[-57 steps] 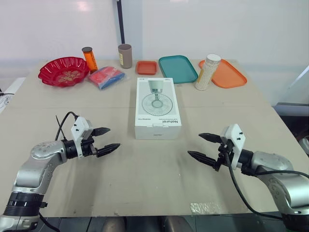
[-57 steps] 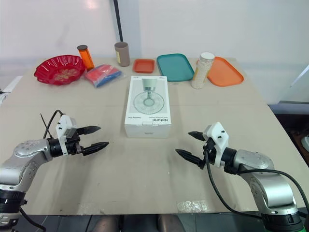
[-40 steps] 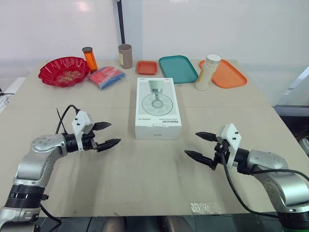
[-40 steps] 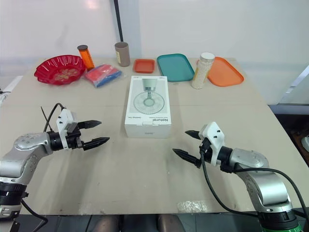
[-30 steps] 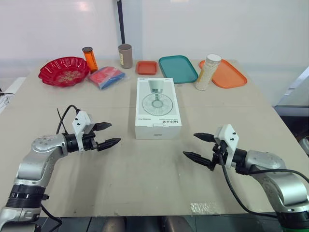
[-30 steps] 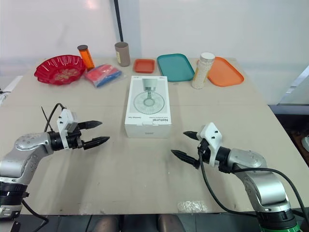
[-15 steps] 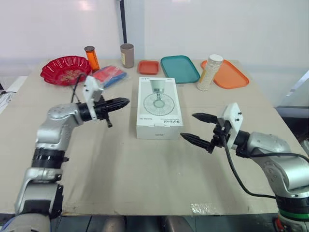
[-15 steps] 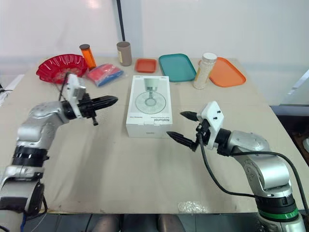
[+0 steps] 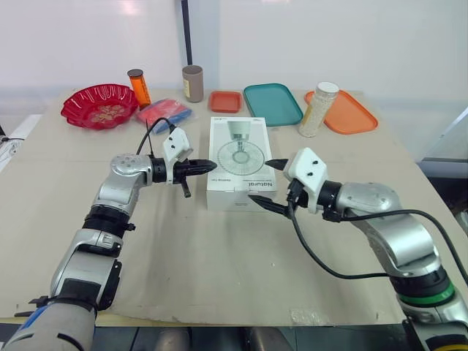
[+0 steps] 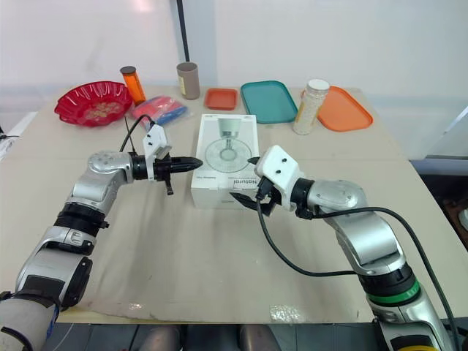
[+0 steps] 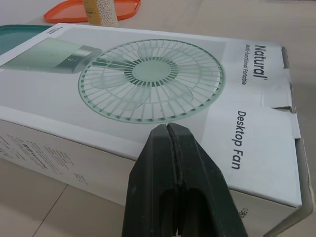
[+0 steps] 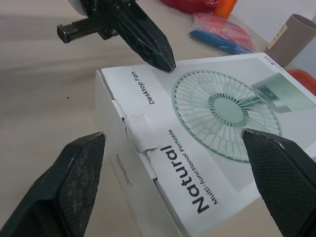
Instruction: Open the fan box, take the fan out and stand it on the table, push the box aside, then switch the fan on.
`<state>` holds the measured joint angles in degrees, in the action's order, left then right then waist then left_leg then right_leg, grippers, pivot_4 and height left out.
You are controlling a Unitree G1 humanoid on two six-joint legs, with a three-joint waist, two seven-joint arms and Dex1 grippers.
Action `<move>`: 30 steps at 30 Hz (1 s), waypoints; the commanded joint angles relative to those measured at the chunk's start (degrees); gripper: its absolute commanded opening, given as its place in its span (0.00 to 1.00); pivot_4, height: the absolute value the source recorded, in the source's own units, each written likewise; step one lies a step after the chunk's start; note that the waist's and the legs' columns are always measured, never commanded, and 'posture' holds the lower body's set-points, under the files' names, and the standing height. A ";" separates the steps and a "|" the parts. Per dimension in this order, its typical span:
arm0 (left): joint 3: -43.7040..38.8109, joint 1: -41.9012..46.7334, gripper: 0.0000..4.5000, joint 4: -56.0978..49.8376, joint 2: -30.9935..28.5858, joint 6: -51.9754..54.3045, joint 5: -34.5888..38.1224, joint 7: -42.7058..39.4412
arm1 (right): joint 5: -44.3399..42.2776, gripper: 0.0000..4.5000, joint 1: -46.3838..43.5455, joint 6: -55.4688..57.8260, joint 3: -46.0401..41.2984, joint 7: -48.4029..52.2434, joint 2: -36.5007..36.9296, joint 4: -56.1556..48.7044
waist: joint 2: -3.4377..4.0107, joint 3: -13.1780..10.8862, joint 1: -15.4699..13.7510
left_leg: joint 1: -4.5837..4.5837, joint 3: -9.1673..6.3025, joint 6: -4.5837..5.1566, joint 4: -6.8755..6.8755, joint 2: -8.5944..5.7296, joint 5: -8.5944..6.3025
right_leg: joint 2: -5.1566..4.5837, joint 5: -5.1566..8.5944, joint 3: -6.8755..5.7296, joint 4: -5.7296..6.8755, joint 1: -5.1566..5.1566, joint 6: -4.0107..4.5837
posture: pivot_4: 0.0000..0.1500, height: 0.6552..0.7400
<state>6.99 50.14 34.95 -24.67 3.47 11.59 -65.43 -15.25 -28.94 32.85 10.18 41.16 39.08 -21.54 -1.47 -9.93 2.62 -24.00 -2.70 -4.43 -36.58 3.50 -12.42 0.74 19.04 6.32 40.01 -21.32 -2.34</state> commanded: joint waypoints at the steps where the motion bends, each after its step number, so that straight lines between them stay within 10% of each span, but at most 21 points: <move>1: 1.23 -0.44 0.01 -0.56 0.11 -0.42 -1.96 -0.33 | 2.12 1.00 -1.44 -1.94 1.02 0.86 -0.19 0.02 | 0.00 0.00 -0.04 | 0.00 0.00 0.00 0.00 -0.01 0.00 | -0.01 0.00 0.00 0.00 0.00 0.00 | 1.00 1.00; 30: 0.85 -1.39 0.01 -1.19 2.17 -3.48 -2.89 0.89 | 4.82 1.00 -7.13 -2.75 -3.14 0.16 -7.03 11.67 | 0.03 0.02 -0.01 | -0.06 -0.27 0.00 -0.03 -0.09 0.04 | -0.07 0.00 -0.21 0.03 0.04 0.00 | 1.00 1.00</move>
<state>6.91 48.88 33.23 -22.93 0.18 9.44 -63.86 -9.98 -34.60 30.36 9.80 42.55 32.20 -9.49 -1.44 -9.91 2.60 -24.06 -2.98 -4.43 -36.61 3.41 -12.38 0.67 19.04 6.11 40.04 -21.28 -2.34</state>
